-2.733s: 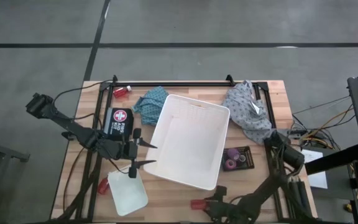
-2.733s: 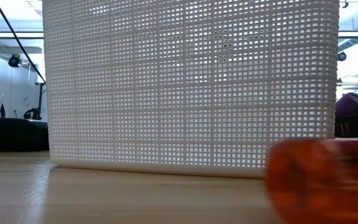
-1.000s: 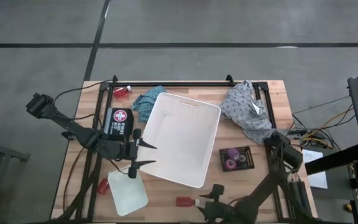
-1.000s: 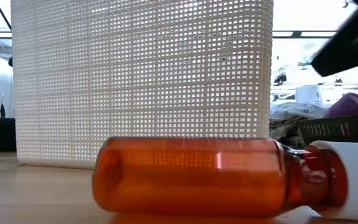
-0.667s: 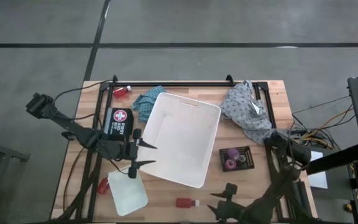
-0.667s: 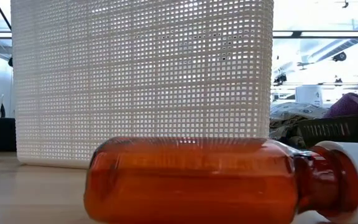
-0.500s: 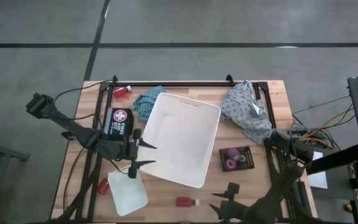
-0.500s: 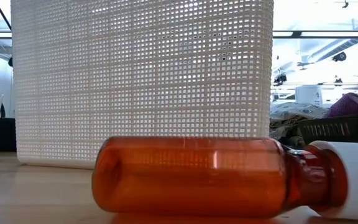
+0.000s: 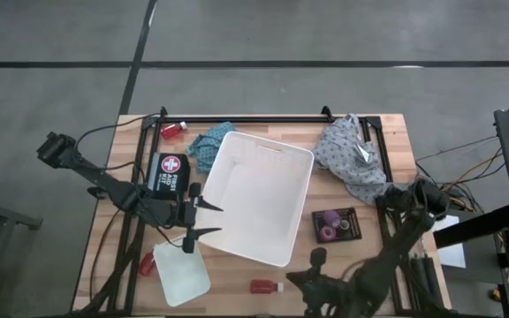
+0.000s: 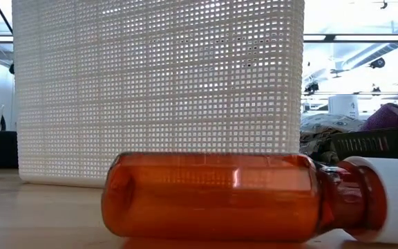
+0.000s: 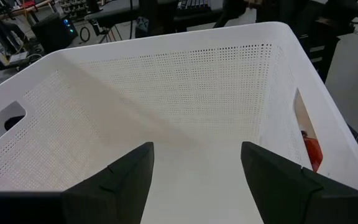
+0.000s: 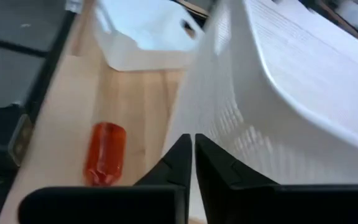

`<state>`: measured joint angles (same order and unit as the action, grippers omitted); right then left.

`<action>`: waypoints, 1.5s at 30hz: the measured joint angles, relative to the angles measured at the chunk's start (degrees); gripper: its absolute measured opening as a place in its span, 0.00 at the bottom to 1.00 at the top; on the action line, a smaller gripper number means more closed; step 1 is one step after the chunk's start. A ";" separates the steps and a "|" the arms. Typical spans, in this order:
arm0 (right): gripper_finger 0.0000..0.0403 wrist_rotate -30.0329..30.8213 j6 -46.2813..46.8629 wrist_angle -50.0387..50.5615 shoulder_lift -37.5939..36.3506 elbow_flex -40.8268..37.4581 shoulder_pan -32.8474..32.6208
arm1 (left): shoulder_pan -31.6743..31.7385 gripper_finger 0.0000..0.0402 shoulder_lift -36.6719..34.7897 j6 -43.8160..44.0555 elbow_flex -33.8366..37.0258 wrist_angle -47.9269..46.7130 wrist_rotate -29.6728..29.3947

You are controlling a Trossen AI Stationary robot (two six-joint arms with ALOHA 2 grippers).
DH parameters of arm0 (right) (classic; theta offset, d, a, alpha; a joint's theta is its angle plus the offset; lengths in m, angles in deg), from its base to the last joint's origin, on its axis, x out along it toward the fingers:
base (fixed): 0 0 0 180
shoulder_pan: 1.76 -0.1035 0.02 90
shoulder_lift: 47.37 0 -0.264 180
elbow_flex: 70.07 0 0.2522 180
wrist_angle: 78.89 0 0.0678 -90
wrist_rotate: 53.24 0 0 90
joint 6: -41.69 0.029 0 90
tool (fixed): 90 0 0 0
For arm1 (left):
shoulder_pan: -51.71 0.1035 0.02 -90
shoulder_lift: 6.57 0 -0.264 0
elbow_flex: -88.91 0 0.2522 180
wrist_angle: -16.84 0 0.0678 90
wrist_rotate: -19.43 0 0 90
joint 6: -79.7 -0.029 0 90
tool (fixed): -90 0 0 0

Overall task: Pick & place medical supplies in basket/bin
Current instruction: Put the bottom right orange bottle into the white bin

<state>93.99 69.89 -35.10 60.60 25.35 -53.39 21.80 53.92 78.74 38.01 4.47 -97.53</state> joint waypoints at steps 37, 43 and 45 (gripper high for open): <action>0.02 -34.38 -36.37 -55.29 -70.82 -65.90 10.59 | 0.00 0.62 0.00 -0.01 -0.01 -0.02 0.01; 0.02 -34.62 -35.25 -56.36 -70.71 -65.28 10.55 | 0.00 0.62 0.00 -0.01 -0.01 -0.02 0.02; 0.02 -34.62 -35.25 -56.41 -70.74 -64.94 10.54 | 0.00 0.62 0.00 -0.01 -0.01 -0.02 0.02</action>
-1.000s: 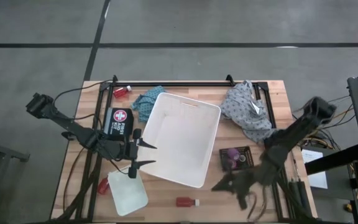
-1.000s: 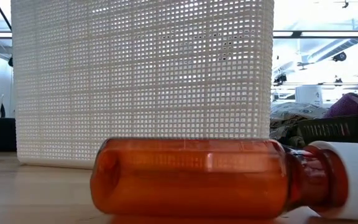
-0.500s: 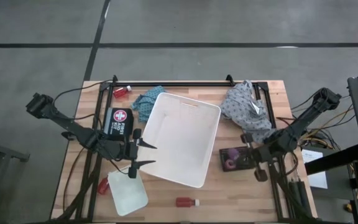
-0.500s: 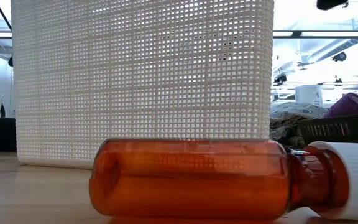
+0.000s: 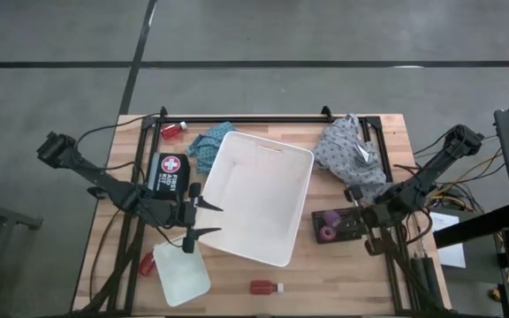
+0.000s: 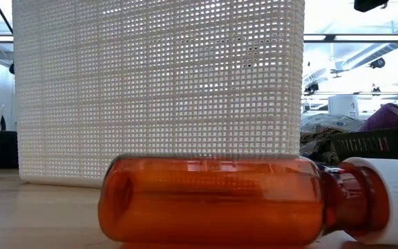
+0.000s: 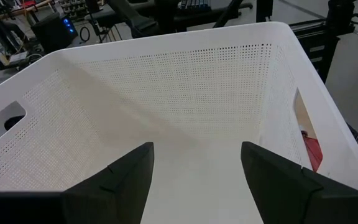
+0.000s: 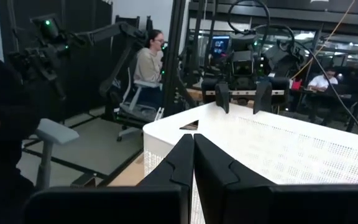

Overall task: Pick & place medical supplies in basket/bin
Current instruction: Put the bottom right orange bottle into the white bin

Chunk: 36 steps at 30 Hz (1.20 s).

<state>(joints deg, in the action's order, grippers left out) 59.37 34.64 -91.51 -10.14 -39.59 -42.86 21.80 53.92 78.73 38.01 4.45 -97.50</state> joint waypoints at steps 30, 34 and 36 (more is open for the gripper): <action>0.02 -0.17 0.00 0.84 0.37 -0.09 0.01 | -0.04 0.62 0.01 -1.74 0.05 0.62 -0.49; 0.02 -0.17 0.00 0.84 0.37 -0.09 0.01 | -0.04 0.62 0.04 -1.05 0.09 1.11 -0.68; 0.02 -0.17 0.00 0.84 0.37 -0.09 0.01 | -0.04 0.62 0.04 1.45 0.09 1.07 -0.64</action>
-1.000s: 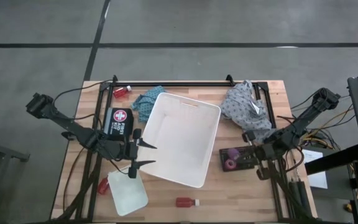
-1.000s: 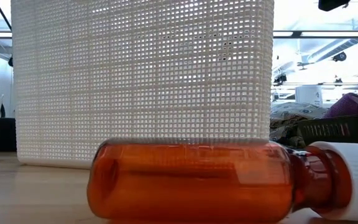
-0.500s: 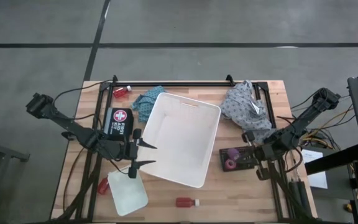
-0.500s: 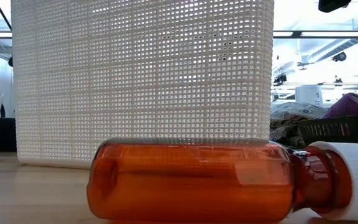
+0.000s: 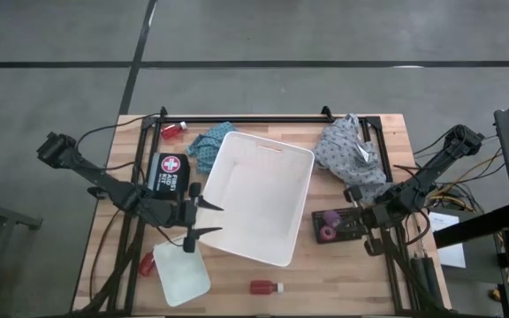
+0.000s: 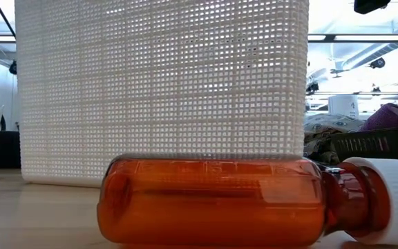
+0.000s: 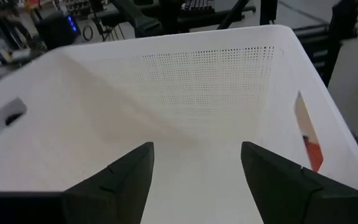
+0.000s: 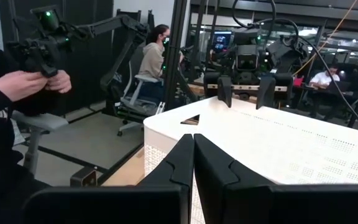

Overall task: Pick & place medical supplies in basket/bin
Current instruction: Put the bottom right orange bottle into the white bin

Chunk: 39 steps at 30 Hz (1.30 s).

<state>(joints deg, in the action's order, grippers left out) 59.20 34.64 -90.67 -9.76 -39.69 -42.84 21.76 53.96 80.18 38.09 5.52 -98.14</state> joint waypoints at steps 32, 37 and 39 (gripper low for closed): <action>0.02 0.02 -0.01 0.04 -0.01 -0.02 0.00 | -28.38 0.62 23.07 2.93 -31.09 -14.76 -31.14; 0.02 0.02 -0.02 0.06 -0.02 -0.02 0.00 | -30.33 0.62 28.22 7.02 -32.65 -14.28 -30.78; 0.02 0.02 -0.01 0.05 0.00 -0.02 0.00 | -30.62 0.62 30.14 9.12 -33.09 -14.34 -30.45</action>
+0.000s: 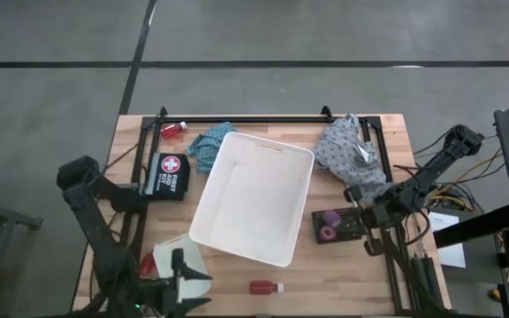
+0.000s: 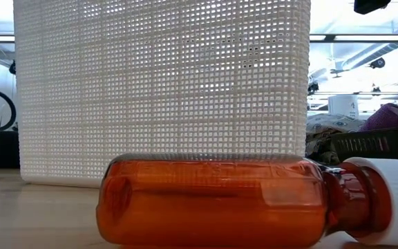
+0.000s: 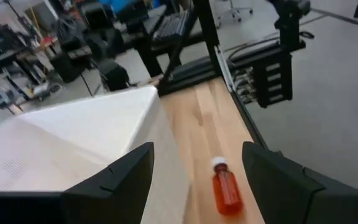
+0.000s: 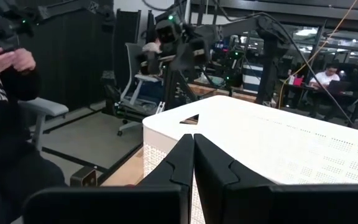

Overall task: Pick & place medical supplies in basket/bin
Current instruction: Put the bottom right orange bottle into the white bin

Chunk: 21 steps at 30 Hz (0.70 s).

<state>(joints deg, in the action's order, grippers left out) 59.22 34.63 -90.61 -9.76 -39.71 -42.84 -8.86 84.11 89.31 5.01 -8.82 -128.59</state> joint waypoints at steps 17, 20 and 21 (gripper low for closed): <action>0.02 0.00 -0.01 0.01 0.00 0.00 0.00 | 0.03 0.62 11.41 13.13 -0.38 3.24 3.61; 0.02 0.00 -0.01 0.01 -0.02 0.00 0.00 | 0.15 0.62 12.04 13.23 -0.33 3.48 3.00; 0.02 0.00 0.00 0.01 -0.02 0.00 0.00 | 0.20 0.62 12.40 13.35 -0.35 3.74 2.97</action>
<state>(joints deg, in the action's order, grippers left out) 59.22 34.63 -90.60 -9.79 -39.71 -42.84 -8.67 96.50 102.66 4.65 -5.08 -125.62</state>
